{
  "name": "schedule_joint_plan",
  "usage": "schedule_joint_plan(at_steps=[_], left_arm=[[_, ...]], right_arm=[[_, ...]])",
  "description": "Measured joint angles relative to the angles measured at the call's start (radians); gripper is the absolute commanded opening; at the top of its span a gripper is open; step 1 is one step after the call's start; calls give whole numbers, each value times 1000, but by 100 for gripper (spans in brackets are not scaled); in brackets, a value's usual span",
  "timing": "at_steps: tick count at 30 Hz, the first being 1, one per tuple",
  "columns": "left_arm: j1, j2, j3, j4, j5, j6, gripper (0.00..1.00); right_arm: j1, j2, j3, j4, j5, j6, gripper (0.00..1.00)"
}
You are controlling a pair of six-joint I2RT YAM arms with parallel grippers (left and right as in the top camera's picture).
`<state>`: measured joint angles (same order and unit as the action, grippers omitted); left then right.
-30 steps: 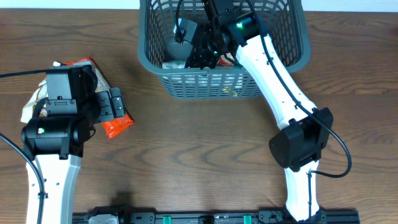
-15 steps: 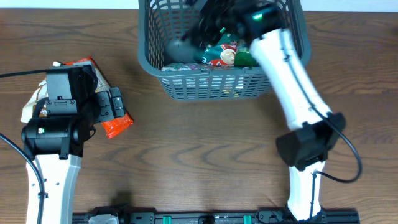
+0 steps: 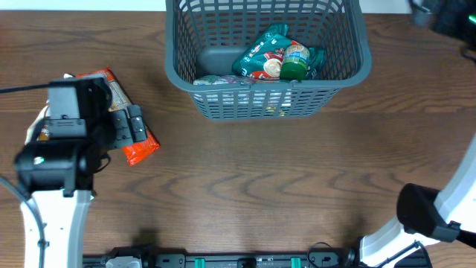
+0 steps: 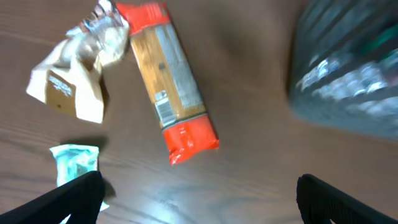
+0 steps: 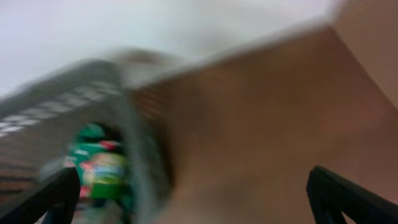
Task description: Pack container
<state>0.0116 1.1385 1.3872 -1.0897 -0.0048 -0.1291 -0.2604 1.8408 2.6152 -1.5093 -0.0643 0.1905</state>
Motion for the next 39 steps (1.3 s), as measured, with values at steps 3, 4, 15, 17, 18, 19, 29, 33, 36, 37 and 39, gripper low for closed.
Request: schedule_joint_plan(at_steps=[3,4,15,17,18,19,29,33,36,37,39], left_arm=[[0,18,196,-59,-6,-41,99],[0,31,267,-80,-18,-62,99],[64,384,710,-354,-109,-276,99],[79,484,708,-394,-106,-299,99],[85,538,706,-408,-104,-310,99],[90,576,703,-414,-103,-317,99],[99,807,698,-305,-91,-350,98],[102,883,698,-238,-60,-359,98],[106,940,696,-209,-45,-365,99],[108,959,693,-203,-40,-365,99],[113,992,682,-195,-32,-367,98]], right_arm=[[-74,34,-28,-62,30,21,99],[-86,47,-40,-69,35,25,99],[-102,243,-272,-31,54,6,99],[-102,261,-305,-17,54,-1,99],[-102,270,-320,-9,54,-6,99],[-102,277,-328,-6,54,-9,99],[-102,296,-376,30,54,-63,99],[-102,296,-376,34,54,-73,99],[-102,296,-376,38,54,-77,99],[-102,296,-376,41,54,-77,99],[-102,296,-376,48,54,-78,99]])
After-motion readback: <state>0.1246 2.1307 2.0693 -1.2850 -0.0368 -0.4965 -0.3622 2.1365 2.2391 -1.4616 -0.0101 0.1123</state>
